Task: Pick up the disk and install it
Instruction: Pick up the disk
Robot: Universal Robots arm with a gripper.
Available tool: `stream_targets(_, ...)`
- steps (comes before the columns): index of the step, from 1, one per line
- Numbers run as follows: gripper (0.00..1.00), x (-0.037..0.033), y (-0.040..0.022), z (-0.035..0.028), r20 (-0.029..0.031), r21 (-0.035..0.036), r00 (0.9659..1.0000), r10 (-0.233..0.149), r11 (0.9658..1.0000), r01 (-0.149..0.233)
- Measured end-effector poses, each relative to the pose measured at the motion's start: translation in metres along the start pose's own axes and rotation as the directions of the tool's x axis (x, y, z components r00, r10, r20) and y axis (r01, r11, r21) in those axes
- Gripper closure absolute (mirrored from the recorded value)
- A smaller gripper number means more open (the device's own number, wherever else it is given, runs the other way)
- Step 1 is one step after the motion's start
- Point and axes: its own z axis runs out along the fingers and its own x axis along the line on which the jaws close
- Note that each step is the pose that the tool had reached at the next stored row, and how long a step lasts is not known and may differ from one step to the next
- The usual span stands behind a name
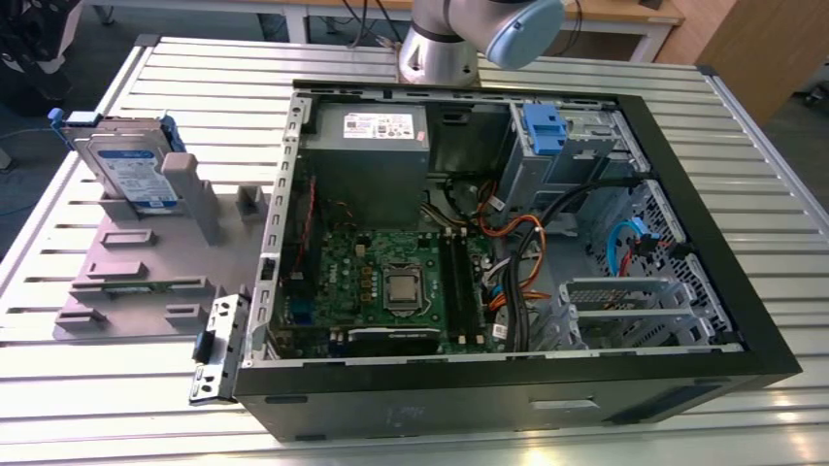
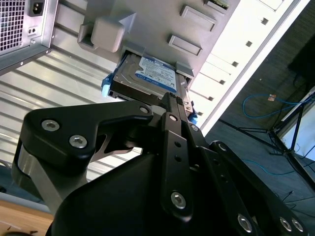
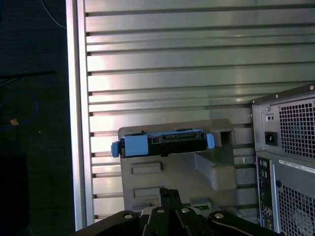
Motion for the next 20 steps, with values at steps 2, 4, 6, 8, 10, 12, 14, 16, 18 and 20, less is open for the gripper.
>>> stream_targets(2,0.89,0.0000,0.0000,0.0000,-0.0001,0.0000,1.0000,-0.002,1.0000,0.002)
stream_targets(4,0.89,0.0000,0.0000,0.0000,-0.0004,-0.0002,1.0000,-0.007,1.0000,0.007)
stream_targets(6,0.89,0.0000,0.0000,0.0000,-0.0008,-0.0005,0.9998,-0.019,0.9998,0.019)
stream_targets(8,0.89,0.0000,0.0000,0.0000,-0.0014,-0.0009,0.9994,-0.033,0.9994,0.033)
stream_targets(10,0.89,0.0000,0.0000,0.0001,-0.0020,-0.0013,0.9989,-0.048,0.9989,0.048)
stream_targets(12,0.89,0.0000,0.0000,0.0000,-0.0025,-0.0016,0.9982,-0.060,0.9982,0.060)
stream_targets(14,0.89,0.0000,0.0000,0.0001,-0.0029,-0.0019,0.9975,-0.071,0.9975,0.071)
stream_targets(16,0.89,0.0000,0.0000,0.0000,-0.0033,-0.0021,0.9970,-0.078,0.9970,0.078)
stream_targets(18,0.89,0.0000,0.0000,0.0000,-0.0035,-0.0022,0.9966,-0.082,0.9966,0.082)
stream_targets(20,0.89,0.0000,0.0000,0.0000,-0.0036,-0.0023,0.9963,-0.086,0.9963,0.086)
